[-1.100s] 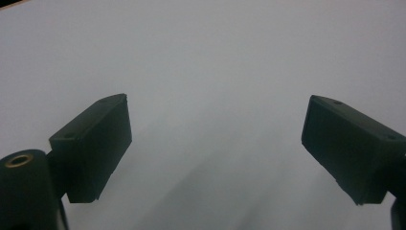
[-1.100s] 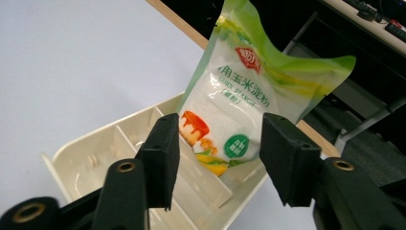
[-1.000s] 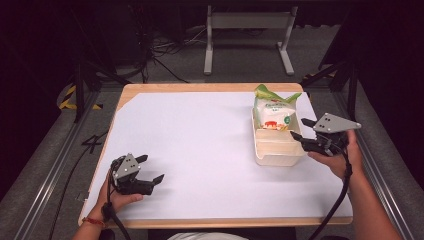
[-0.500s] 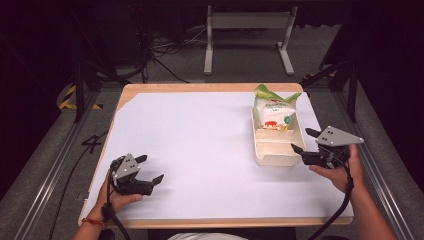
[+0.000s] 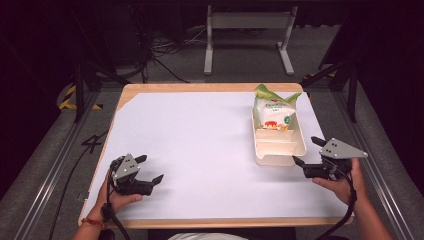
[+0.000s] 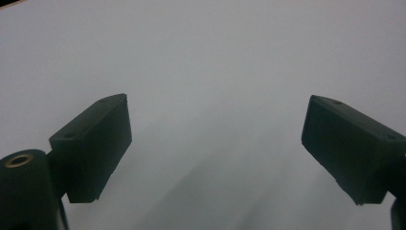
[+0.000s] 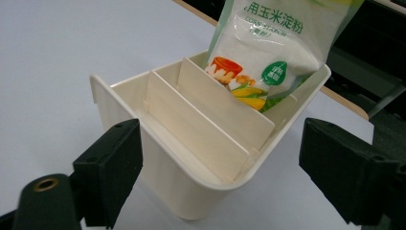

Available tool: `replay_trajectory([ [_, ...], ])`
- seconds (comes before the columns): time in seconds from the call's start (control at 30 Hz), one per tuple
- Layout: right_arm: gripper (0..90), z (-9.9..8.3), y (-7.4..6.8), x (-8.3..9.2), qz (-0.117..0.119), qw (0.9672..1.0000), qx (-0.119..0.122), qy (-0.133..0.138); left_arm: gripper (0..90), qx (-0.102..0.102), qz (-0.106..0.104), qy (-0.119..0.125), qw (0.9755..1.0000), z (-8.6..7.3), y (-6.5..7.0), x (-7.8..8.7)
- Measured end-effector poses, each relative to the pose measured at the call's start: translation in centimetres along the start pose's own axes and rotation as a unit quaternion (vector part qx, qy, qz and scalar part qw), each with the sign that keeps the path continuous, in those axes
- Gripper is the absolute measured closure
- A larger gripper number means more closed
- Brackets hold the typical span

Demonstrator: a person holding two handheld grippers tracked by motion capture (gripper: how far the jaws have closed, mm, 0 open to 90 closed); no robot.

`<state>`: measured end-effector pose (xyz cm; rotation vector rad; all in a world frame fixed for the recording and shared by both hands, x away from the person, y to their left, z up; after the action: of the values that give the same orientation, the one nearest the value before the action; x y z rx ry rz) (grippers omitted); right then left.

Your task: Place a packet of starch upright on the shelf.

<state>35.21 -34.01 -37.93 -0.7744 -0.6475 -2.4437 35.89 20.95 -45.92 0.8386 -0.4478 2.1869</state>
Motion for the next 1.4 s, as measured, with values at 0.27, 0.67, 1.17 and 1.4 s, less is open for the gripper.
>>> replay_trajectory([
  [0.27,10.5,-1.8,-0.5,-0.5,0.001,0.9998,-0.016,-0.010,10.9,0.002,-0.001,0.003,1.0000,0.0,-0.1,0.1],
  [0.67,8.9,-5.7,-0.7,-0.9,0.009,0.9986,-0.050,0.013,10.8,0.005,0.000,0.005,1.0000,0.1,-0.1,0.1],
  [1.17,8.6,-8.2,-1.2,-1.2,-0.016,0.9984,-0.054,-0.001,10.7,0.005,0.000,0.008,1.0000,0.2,-0.1,0.2],
  [1.4,8.7,-8.1,-1.2,-1.0,-0.023,0.9982,-0.054,0.002,10.7,0.003,0.001,0.012,0.9999,0.1,-0.1,0.4],
])
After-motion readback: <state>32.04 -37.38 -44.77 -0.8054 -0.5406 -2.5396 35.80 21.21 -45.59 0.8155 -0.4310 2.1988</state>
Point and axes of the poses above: each handheld gripper's, and its own axes: x roughly backward along the jaws, z roughly out of its top, y roughly to its right, the point moved 2 cm from there along -x, roughly forward along the jaws, and after that the axes turned 12 degrees about -y, right-handed, at the moved point
